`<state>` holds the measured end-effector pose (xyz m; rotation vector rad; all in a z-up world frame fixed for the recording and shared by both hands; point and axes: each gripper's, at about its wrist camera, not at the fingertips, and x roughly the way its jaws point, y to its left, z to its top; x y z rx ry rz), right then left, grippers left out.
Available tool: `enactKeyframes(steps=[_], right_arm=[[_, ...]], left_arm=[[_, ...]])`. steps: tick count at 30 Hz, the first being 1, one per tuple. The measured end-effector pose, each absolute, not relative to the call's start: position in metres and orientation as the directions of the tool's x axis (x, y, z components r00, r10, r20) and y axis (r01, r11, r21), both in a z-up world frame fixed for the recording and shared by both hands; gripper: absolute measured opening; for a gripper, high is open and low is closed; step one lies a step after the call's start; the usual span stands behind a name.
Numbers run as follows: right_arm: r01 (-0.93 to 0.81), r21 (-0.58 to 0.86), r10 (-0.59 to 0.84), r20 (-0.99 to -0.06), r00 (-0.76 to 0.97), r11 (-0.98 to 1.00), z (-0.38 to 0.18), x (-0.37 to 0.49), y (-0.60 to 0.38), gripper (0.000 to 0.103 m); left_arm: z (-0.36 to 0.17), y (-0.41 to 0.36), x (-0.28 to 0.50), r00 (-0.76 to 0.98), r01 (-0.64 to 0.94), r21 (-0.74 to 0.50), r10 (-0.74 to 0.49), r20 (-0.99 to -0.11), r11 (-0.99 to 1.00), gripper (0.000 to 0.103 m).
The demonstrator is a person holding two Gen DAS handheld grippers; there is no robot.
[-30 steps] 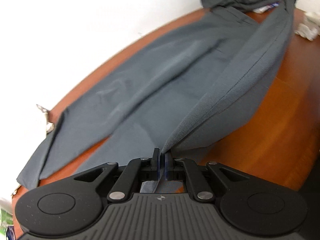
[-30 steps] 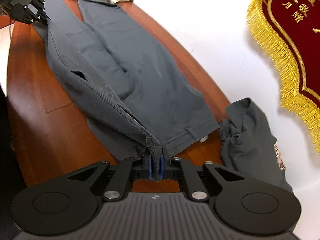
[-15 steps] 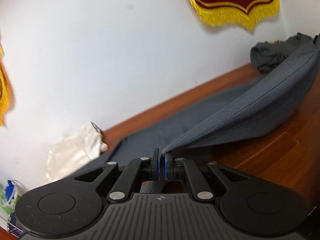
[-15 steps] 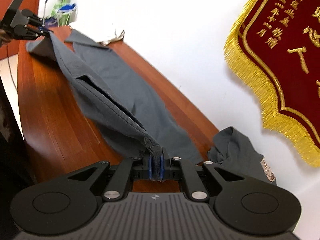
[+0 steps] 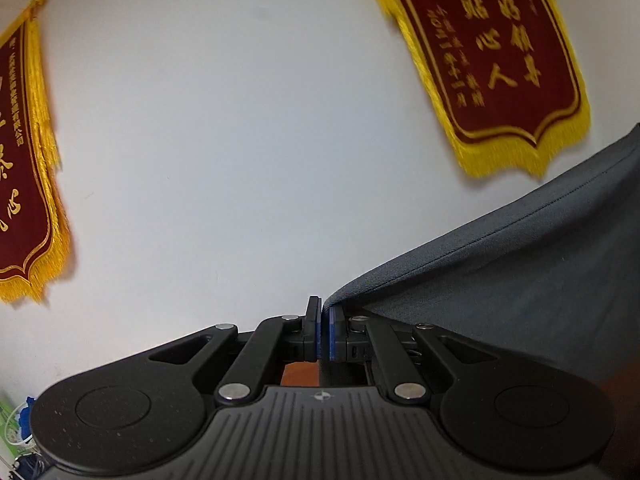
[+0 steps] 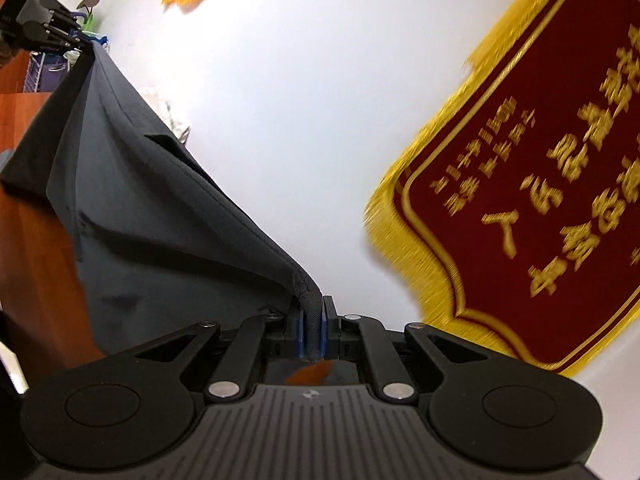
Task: Fold clothes
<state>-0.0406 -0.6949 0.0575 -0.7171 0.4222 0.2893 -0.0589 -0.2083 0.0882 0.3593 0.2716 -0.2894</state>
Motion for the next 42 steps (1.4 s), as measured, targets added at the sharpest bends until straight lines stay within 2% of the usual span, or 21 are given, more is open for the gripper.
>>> enactKeyframes(steps=[7,12,17,19,20,22,26,31,37,41,42], right_arm=[[-0.347,-0.640,0.032,-0.450,0.893,0.686,0.059,0.024,-0.689,0.008],[-0.311,-0.677,0.006,-0.413,0.911,0.667,0.074,0.092,-0.684,0.008],[-0.221,-0.727,-0.009,-0.297,0.955,0.650,0.117,0.162,-0.673,0.008],[-0.169,-0.737,-0.015,-0.236,0.972,0.654,0.134,0.181,-0.673,0.008],[-0.141,-0.739,-0.017,-0.201,0.979,0.659,0.145,0.191,-0.674,0.008],[-0.108,-0.740,-0.011,-0.154,0.988,0.663,0.161,0.200,-0.675,0.008],[-0.120,-0.734,0.012,-0.151,0.989,0.668,0.165,0.190,-0.679,0.008],[-0.206,-0.725,0.015,-0.260,0.965,0.657,0.124,0.162,-0.680,0.008],[-0.355,-0.650,-0.004,-0.483,0.876,0.672,0.016,0.121,-0.683,0.008],[-0.423,-0.591,-0.012,-0.591,0.807,0.687,-0.044,0.100,-0.683,0.008],[-0.438,-0.574,-0.012,-0.616,0.788,0.692,-0.057,0.095,-0.683,0.008]], left_arm=[[0.073,-0.221,0.004,0.923,0.328,0.319,-0.229,-0.310,0.889,0.004],[0.072,-0.237,0.072,0.938,0.304,0.361,-0.210,-0.275,0.882,0.004],[0.104,-0.249,0.133,0.966,0.238,0.358,-0.181,-0.184,0.903,0.004],[0.124,-0.252,0.147,0.978,0.202,0.358,-0.166,-0.130,0.912,0.004],[0.143,-0.255,0.156,0.986,0.169,0.354,-0.153,-0.072,0.920,0.004],[0.156,-0.255,0.154,0.989,0.148,0.355,-0.148,-0.028,0.923,0.004],[0.176,-0.255,0.139,0.987,0.129,0.374,-0.155,0.040,0.918,0.004],[0.135,-0.258,0.093,0.979,0.199,0.433,-0.198,-0.048,0.879,0.004],[0.031,-0.271,0.045,0.918,0.349,0.426,-0.214,-0.333,0.834,0.004],[-0.046,-0.279,0.017,0.819,0.431,0.348,-0.198,-0.539,0.833,0.004],[-0.056,-0.276,0.013,0.805,0.436,0.335,-0.196,-0.560,0.835,0.004]])
